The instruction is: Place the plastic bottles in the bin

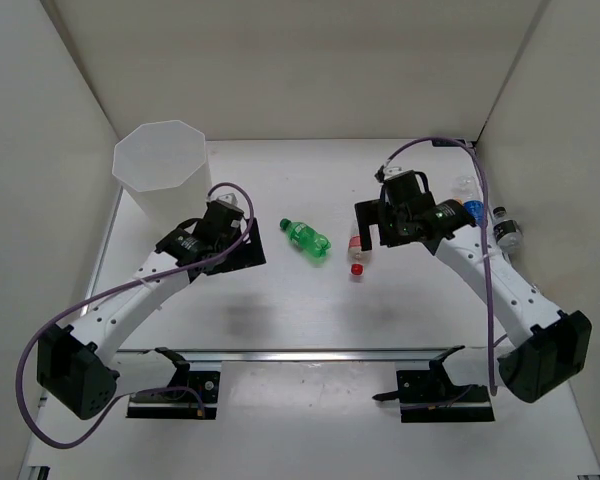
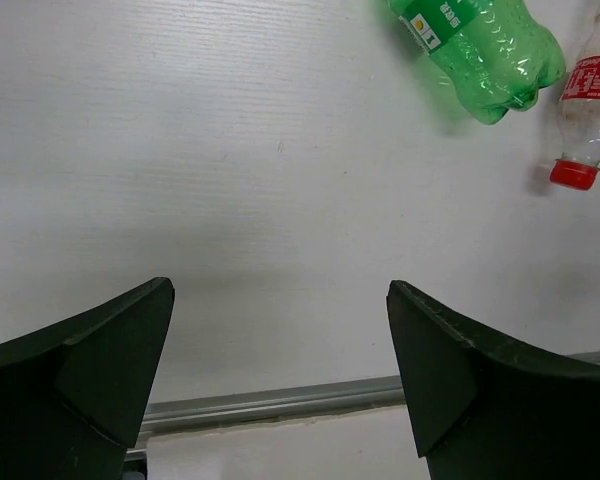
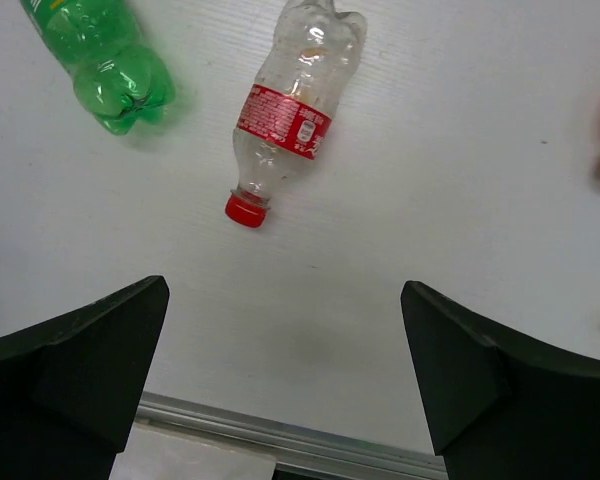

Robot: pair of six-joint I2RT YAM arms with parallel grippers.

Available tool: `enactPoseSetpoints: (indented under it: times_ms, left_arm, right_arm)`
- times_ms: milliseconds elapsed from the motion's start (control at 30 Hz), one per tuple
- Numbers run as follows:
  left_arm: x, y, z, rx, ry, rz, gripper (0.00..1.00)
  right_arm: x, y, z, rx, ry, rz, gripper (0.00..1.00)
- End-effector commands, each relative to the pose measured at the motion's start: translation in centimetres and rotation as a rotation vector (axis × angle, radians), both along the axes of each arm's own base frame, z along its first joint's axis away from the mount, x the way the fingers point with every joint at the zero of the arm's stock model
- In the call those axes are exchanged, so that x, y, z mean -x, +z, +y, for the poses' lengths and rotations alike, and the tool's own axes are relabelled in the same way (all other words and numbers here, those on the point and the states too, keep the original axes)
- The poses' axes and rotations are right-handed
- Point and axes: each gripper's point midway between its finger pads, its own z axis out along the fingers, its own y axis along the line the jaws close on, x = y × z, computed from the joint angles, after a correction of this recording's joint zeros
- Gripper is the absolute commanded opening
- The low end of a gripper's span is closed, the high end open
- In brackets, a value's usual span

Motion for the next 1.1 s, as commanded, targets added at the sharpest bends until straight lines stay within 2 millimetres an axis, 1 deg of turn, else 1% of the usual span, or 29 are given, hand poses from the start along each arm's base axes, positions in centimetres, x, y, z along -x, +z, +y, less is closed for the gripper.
enactPoseSetpoints:
  times_ms: [0,33,67,100,133,167,200,233,267,300,333,367,400,433,467,533,600,633,667,700,733,767,800,833,867,900,967,1000,1067]
  left_arm:
    - [-0.1,1.0,0.3,0.005,0.044,-0.036,0.98]
    - [-0.3,1.2,0.3,0.012,0.059,-0.039,0.98]
    - [-0.6,1.2,0.4,0.020,0.077,-0.042,0.99]
    - [-0.8,1.3,0.2,0.035,0.089,-0.046,0.98]
    - [-1.3,1.3,-0.2,0.058,0.103,-0.043,0.99]
    - [-1.5,1.1,-0.7,0.070,0.113,-0.035,0.98]
    - [-2.1,1.5,-1.3,0.084,0.122,-0.057,0.99]
    - [-2.1,1.0,-2.5,0.091,0.112,-0.040,0.99]
    - [-2.7,0.6,-3.2,0.096,0.132,-0.031,0.99]
    - [-3.3,1.3,-4.2,0.107,0.128,-0.058,0.99]
    - [-3.9,0.4,-5.0,0.097,0.135,-0.036,0.99]
    - [-4.6,-0.2,-5.7,0.090,0.140,-0.028,0.99]
    - [-5.5,-1.0,-6.4,0.086,0.148,-0.007,0.99]
    - [-6.2,-0.5,-6.9,0.096,0.147,-0.014,0.99]
    - [-6.6,-1.9,-7.1,0.076,0.161,0.011,0.99]
    - [-8.2,-1.7,-8.2,0.109,0.185,0.003,0.99]
    - [-9.2,-3.2,-9.2,0.130,0.204,0.025,0.98]
    - [-9.7,-3.3,-10.0,0.151,0.208,0.027,0.99]
    - [-10.4,-2.6,-10.5,0.159,0.210,0.010,0.99]
    - [-10.6,-3.4,-10.9,0.143,0.220,0.018,0.99]
    - [-11.2,-3.6,-11.4,0.145,0.230,0.018,0.98]
    - [-11.7,-3.2,-11.8,0.149,0.233,0.008,0.99]
    - [-12.3,-3.3,-12.3,0.154,0.238,0.008,0.99]
    - [-12.6,-3.4,-12.6,0.161,0.250,0.013,0.98]
    - [-12.9,-4.1,-12.9,0.166,0.247,0.026,0.98]
    - [-13.2,-4.3,-13.3,0.172,0.249,0.032,0.99]
    - [-13.6,-5.3,-13.3,0.153,0.258,0.045,0.99]
    - [-13.4,-5.9,-13.6,0.145,0.248,0.062,0.99]
    - [-13.0,-7.4,-13.2,0.124,0.250,0.098,0.99]
  right_arm:
    - [-0.9,1.6,-1.4,0.019,-0.076,-0.114,0.99]
    - [-0.8,1.3,-1.5,0.037,-0.068,-0.124,0.99]
    - [-0.6,1.6,-1.2,0.026,-0.052,-0.150,0.99]
    - [-0.6,1.8,-1.6,0.027,-0.038,-0.170,0.99]
    - [-0.4,2.2,-1.6,0.003,-0.041,-0.195,1.00]
    - [-0.6,2.1,-1.8,-0.012,-0.047,-0.203,0.99]
    - [-0.4,2.2,-1.6,-0.041,-0.022,-0.202,0.99]
    - [-0.6,2.1,-2.1,-0.054,-0.036,-0.202,0.99]
    - [-0.6,1.8,-2.8,-0.065,-0.071,-0.188,0.99]
    - [-0.4,1.9,-2.8,-0.077,-0.062,-0.183,0.99]
    - [-0.6,2.3,-3.9,-0.072,-0.103,-0.197,0.99]
    - [-0.6,2.0,-4.4,-0.059,-0.115,-0.192,1.00]
    - [-0.5,2.3,-4.8,-0.043,-0.120,-0.206,0.99]
    - [-0.4,2.4,-5.4,-0.024,-0.134,-0.213,0.99]
    - [-0.1,1.9,-6.0,-0.006,-0.151,-0.194,0.99]
    - [-0.1,2.4,-7.2,0.006,-0.192,-0.210,0.99]
    - [-0.2,2.2,-8.0,0.003,-0.224,-0.208,1.00]
    - [-0.2,2.2,-8.7,-0.001,-0.245,-0.208,0.99]
    - [-0.1,2.1,-9.0,0.001,-0.252,-0.207,0.99]
    - [0.0,1.9,-9.3,0.000,-0.262,-0.198,0.99]
    - [0.2,1.4,-9.5,0.010,-0.264,-0.183,0.99]
    - [0.2,1.5,-10.0,0.018,-0.282,-0.191,0.99]
    - [0.2,1.3,-10.2,0.029,-0.287,-0.183,1.00]
    - [0.3,1.2,-10.3,0.032,-0.291,-0.177,1.00]
    - [0.3,1.0,-10.4,0.037,-0.293,-0.174,0.99]
    - [0.3,0.7,-10.4,0.034,-0.298,-0.165,0.99]
    - [0.4,0.1,-10.7,0.043,-0.302,-0.148,0.99]
    - [0.4,-0.1,-11.2,0.049,-0.317,-0.141,0.99]
    - [0.6,-0.2,-11.8,0.053,-0.330,-0.135,1.00]
